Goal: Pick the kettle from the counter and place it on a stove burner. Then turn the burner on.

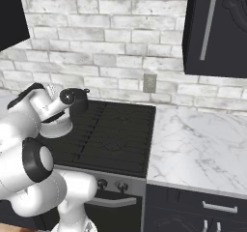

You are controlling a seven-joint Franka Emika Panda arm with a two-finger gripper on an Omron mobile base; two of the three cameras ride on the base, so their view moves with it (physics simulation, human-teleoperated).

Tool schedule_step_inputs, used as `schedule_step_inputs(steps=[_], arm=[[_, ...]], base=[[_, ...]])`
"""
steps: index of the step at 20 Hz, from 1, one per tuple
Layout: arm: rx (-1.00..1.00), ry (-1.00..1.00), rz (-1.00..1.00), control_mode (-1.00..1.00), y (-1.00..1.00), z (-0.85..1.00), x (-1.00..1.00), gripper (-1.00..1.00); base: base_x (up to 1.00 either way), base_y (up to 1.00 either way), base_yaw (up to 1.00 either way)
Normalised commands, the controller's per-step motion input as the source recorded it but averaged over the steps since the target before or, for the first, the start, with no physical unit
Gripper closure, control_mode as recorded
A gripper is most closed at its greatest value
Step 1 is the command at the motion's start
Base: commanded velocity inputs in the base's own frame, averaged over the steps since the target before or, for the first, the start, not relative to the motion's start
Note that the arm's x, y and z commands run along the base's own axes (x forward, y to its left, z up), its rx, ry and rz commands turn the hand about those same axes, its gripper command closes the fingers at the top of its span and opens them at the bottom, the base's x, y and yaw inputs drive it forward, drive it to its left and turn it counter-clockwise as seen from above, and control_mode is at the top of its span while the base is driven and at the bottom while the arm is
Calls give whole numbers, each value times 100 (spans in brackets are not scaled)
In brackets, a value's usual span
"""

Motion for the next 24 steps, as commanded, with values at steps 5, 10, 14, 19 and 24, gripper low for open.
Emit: schedule_step_inputs(steps=[5,10,14,19,24], arm=[[0,0,0,-100,0,0,0,-100],[0,0,0,-100,0,1,-7,-100],[0,0,0,-100,-3,23,-26,-100],[0,0,0,-100,-2,34,-21,-100],[0,5,0,-100,-17,22,-38,-100]], base=[[0,0,0],[0,0,0],[0,0,0],[0,0,0],[0,0,0]])
